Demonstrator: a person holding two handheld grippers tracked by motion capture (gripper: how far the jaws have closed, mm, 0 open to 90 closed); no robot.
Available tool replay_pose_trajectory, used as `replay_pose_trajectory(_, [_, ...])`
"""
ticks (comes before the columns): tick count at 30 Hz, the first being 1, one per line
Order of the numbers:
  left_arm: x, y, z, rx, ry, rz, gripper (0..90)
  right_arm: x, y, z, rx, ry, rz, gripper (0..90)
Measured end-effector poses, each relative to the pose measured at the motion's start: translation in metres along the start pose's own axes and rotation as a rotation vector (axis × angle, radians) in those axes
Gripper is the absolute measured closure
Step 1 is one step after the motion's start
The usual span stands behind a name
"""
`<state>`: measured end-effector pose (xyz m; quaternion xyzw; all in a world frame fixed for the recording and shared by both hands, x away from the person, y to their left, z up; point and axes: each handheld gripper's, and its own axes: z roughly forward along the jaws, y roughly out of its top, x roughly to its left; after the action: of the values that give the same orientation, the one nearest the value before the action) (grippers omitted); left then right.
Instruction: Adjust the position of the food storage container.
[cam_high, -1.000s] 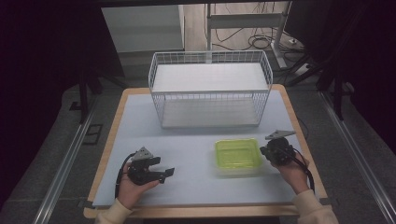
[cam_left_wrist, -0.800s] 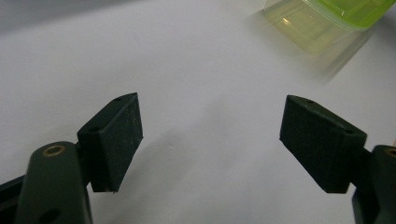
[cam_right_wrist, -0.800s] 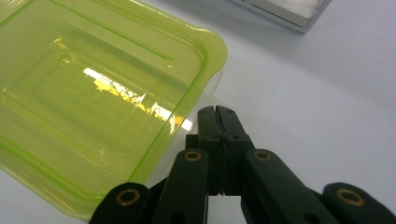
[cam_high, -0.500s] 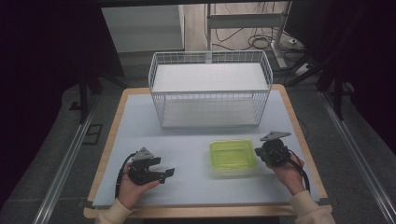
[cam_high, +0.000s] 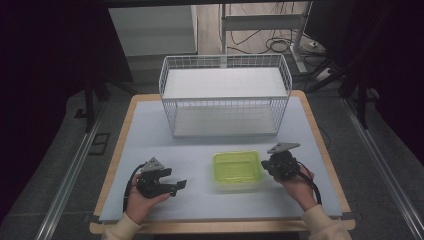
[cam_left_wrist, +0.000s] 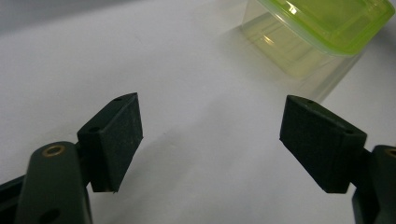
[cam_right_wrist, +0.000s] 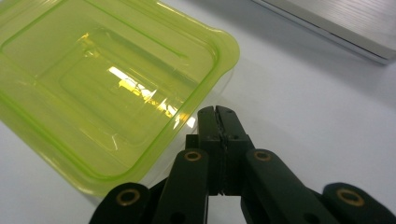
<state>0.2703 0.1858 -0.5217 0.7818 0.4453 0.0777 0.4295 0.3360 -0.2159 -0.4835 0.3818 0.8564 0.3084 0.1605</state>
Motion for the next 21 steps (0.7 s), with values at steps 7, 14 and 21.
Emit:
replay_pose_trajectory(7, [0.001,0.0,0.0,0.002,0.003,-0.003,20.4,0.01,0.002,0.001,-0.016,0.018,-0.024,89.7])
replay_pose_trajectory(14, [0.002,0.0,-0.001,-0.001,0.001,-0.007,20.4,0.007,0.001,-0.007,-0.07,0.03,-0.017,89.6])
replay_pose_trajectory(21, [0.003,0.0,0.0,-0.007,-0.004,-0.019,20.4,-0.005,-0.011,-0.024,-0.127,0.047,0.027,87.5])
